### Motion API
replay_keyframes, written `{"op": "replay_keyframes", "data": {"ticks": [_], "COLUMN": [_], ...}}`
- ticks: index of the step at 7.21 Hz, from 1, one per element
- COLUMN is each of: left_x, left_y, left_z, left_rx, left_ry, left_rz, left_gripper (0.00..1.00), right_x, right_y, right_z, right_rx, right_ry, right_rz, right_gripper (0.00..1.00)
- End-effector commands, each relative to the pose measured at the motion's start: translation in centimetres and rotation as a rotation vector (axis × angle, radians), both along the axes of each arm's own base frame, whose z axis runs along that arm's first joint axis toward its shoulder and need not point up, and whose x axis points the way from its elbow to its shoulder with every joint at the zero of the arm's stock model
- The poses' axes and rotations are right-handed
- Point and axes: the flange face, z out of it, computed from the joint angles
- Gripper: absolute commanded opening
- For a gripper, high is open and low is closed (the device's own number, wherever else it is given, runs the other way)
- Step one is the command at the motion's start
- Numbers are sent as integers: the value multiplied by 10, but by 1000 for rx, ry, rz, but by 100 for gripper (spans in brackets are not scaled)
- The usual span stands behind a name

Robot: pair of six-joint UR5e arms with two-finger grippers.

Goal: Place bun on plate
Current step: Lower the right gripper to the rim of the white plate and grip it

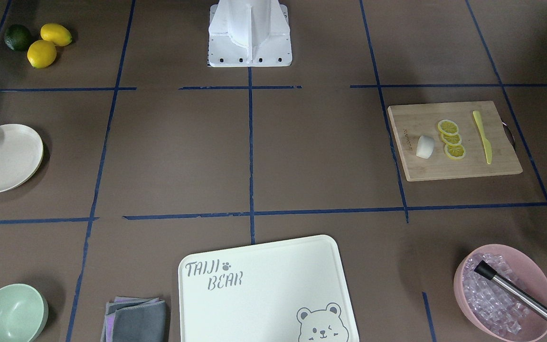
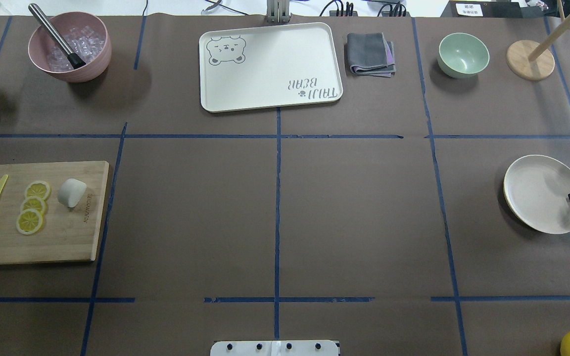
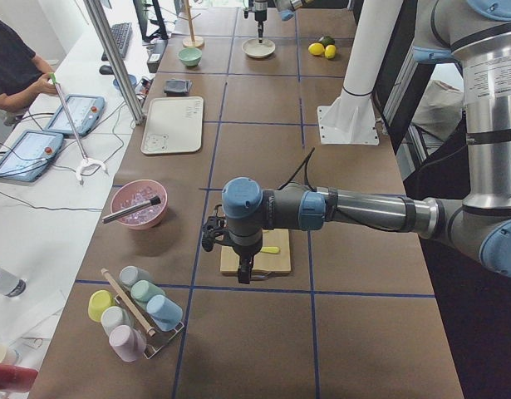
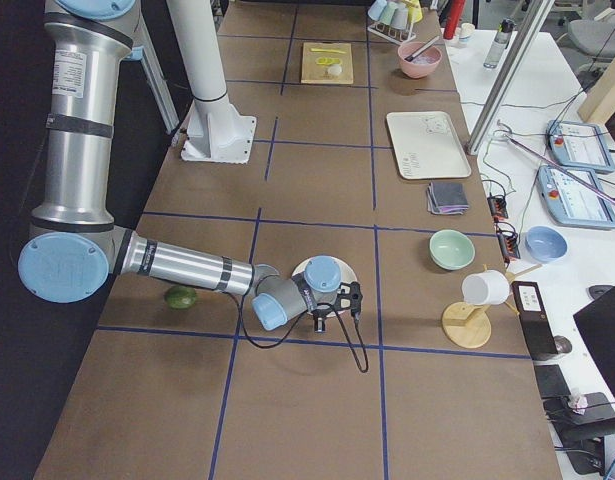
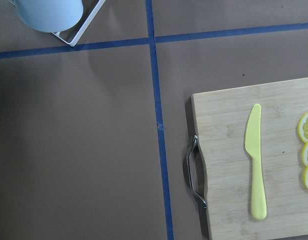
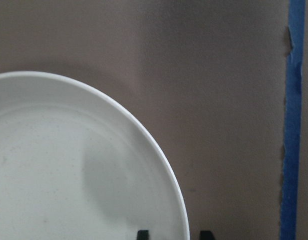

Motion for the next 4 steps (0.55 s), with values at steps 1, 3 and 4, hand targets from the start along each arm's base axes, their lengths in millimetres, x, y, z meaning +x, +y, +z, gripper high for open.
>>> {"op": "replay_keyframes", "data": {"ticks": [1,3,4], "left_x": [0,0,0], "left_y": [0,0,0], "left_z": [1,1,0], "left_rx": [-2,1,5], "left_ry": [0,0,0], "left_rz": [0,1,3], "left_gripper": [100,100,100], "right_x": [-7,-12,-16], "right_y": [-16,-18,-23], "right_z": [-24,-78,-116], "right_rx": [-3,31,16], "right_ry": [-27,-136,-172], "right_rz": [37,10,58], "right_gripper": [0,0,0]}}
